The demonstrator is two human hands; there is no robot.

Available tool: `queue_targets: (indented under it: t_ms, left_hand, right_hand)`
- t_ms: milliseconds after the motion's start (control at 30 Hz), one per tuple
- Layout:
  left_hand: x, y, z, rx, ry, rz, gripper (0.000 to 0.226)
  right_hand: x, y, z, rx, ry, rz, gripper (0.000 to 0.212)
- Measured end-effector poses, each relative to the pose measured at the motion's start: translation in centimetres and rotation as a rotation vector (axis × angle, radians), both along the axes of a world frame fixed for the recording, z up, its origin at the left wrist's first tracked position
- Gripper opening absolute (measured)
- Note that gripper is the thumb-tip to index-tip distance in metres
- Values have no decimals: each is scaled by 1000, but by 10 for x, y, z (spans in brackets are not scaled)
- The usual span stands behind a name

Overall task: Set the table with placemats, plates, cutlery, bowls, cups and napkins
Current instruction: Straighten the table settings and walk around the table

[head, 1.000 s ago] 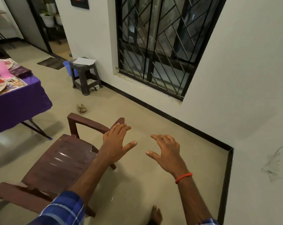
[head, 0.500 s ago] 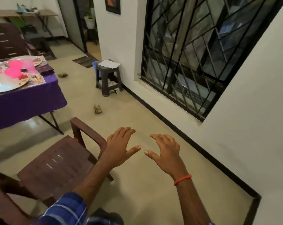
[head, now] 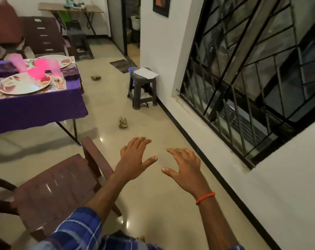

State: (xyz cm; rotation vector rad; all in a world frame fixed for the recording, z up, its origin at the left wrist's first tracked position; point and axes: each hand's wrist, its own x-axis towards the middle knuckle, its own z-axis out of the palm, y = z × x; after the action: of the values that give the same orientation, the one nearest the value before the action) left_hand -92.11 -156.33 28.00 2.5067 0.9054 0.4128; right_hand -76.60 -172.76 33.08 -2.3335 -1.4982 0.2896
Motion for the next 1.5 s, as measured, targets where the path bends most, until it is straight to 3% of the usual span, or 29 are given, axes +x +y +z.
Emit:
queue_targets:
  t_ms: [267,867,1267,1500]
  left_hand:
    - [40,48,5,20,8,77,74]
    - [162,161,17,34,7,478,76]
    - [147,221,8,115,158,666,75]
    - [143,303,0,92,98,783,75]
  right_hand:
    - [60,68,0,-6,50,67,65]
    - [225,261,1,34,34,445,66]
    - [236,375,-2,37,99,611,68]
    - [225,471,-6,8,54,733,69]
